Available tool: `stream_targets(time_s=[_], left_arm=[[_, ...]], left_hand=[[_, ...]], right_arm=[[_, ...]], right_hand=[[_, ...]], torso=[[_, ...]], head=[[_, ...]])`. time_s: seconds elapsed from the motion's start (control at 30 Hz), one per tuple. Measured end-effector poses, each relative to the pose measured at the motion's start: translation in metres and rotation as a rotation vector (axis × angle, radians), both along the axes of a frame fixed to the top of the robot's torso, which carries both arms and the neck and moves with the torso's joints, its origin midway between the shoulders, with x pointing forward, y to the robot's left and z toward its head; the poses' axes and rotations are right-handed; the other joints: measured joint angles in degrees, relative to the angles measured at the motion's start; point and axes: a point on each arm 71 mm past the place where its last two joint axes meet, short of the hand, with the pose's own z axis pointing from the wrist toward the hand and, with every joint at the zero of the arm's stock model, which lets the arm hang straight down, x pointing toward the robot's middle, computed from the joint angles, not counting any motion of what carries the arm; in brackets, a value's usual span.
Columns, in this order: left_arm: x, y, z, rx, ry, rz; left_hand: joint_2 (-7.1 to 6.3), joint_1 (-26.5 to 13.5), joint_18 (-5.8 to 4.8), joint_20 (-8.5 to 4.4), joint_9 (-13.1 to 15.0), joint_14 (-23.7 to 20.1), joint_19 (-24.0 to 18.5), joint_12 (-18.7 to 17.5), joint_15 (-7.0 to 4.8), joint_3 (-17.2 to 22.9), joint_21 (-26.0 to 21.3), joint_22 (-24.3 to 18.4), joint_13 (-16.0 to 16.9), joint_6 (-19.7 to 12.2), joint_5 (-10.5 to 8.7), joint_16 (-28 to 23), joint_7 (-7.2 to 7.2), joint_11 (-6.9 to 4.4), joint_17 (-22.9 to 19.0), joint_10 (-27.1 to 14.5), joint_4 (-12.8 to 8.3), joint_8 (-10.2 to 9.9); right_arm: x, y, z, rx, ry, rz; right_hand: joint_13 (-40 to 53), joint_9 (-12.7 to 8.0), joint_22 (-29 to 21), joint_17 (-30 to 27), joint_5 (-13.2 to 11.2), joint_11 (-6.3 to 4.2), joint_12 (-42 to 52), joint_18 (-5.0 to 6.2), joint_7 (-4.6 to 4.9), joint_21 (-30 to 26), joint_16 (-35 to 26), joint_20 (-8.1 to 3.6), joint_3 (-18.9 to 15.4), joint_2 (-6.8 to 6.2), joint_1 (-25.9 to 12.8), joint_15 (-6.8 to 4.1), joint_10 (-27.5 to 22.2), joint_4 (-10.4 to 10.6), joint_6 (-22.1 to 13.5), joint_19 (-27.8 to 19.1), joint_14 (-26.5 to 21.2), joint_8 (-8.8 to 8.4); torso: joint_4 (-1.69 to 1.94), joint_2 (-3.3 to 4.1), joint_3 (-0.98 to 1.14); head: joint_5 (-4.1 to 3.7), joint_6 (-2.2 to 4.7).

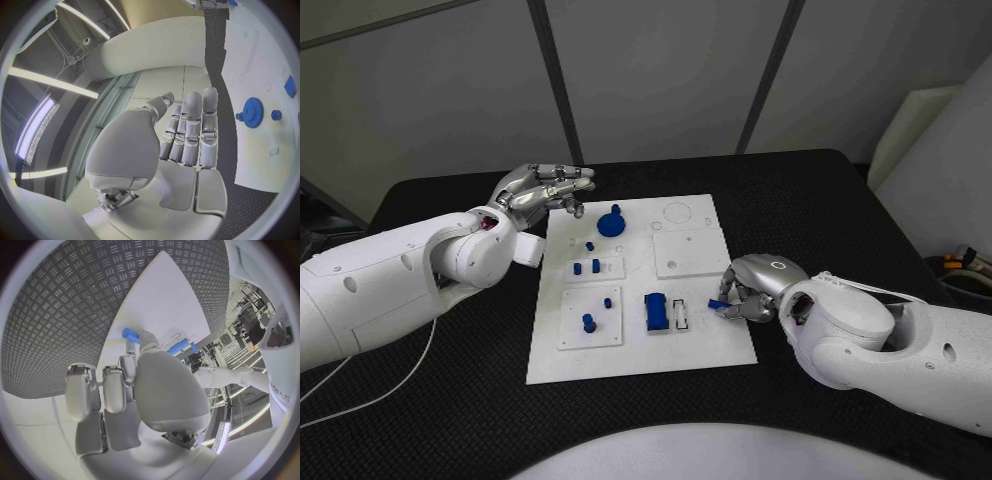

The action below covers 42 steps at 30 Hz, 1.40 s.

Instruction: Assemble the parts on the task board

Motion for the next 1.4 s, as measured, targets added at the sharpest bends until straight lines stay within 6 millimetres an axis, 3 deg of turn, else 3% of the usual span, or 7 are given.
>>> stream_targets(time_s=[0.5,1.1,1.37,1.4], left_arm=[[0.0,-0.001,0.0,0.0,0.0,-0.001],[0.0,-0.002,0.0,-0.001,0.0,-0.003],[0.0,-0.002,0.0,-0.002,0.0,-0.004],[0.0,-0.002,0.0,-0.002,0.0,-0.004]], left_hand=[[0.0,0.0,0.0,0.0,0.0,0.0,0.0,0.0,0.0,0.0,0.0,0.0,0.0,0.0,0.0,0.0,0.0,0.0,0.0,0.0,0.0,0.0],[0.0,0.0,0.0,0.0,0.0,0.0,0.0,0.0,0.0,0.0,0.0,0.0,0.0,0.0,0.0,0.0,0.0,0.0,0.0,0.0,0.0,0.0],[0.0,0.0,0.0,0.0,0.0,0.0,0.0,0.0,0.0,0.0,0.0,0.0,0.0,0.0,0.0,0.0,0.0,0.0,0.0,0.0,0.0,0.0],[0.0,0.0,0.0,0.0,0.0,0.0,0.0,0.0,0.0,0.0,0.0,0.0,0.0,0.0,0.0,0.0,0.0,0.0,0.0,0.0,0.0,0.0]], right_arm=[[-0.013,-0.001,0.0,0.119,0.066,-0.1],[-0.011,0.027,-0.002,0.338,0.144,-0.149],[-0.008,0.036,-0.008,0.358,0.19,-0.151],[-0.007,0.037,-0.009,0.359,0.197,-0.151]], right_hand=[[-1.2,0.4,0.0,0.0,-2.0,-0.01,0.0,0.0,0.03,0.0,0.0,-0.21,4.5,-0.85,0.8,0.02,0.0,1.4,0.2,-0.2,0.0,0.09],[-2.4,0.4,0.0,0.0,-3.5,-0.09,0.0,-0.01,0.08,0.2,0.0,-0.21,6.6,-1.71,0.0,0.01,0.1,1.9,0.1,-0.2,0.0,0.14],[-5.8,0.5,0.0,0.0,-3.5,-0.29,0.0,0.0,0.01,0.2,0.0,-0.43,7.5,-1.72,-3.7,-0.2,0.3,2.1,0.2,0.0,0.2,0.15],[-5.7,1.6,0.0,0.0,-3.5,-0.52,0.1,-0.01,-0.03,0.2,0.0,-0.43,7.6,-1.65,-4.7,-0.2,0.5,2.0,0.4,0.0,0.2,0.15]], torso=[[-0.01,-0.03,-0.06],[0.08,0.01,-0.05],[0.07,0.04,-0.03],[0.07,0.04,-0.03]], head=[[0.24,0.15],[0.58,0.14],[0.73,0.05],[0.78,0.05]])
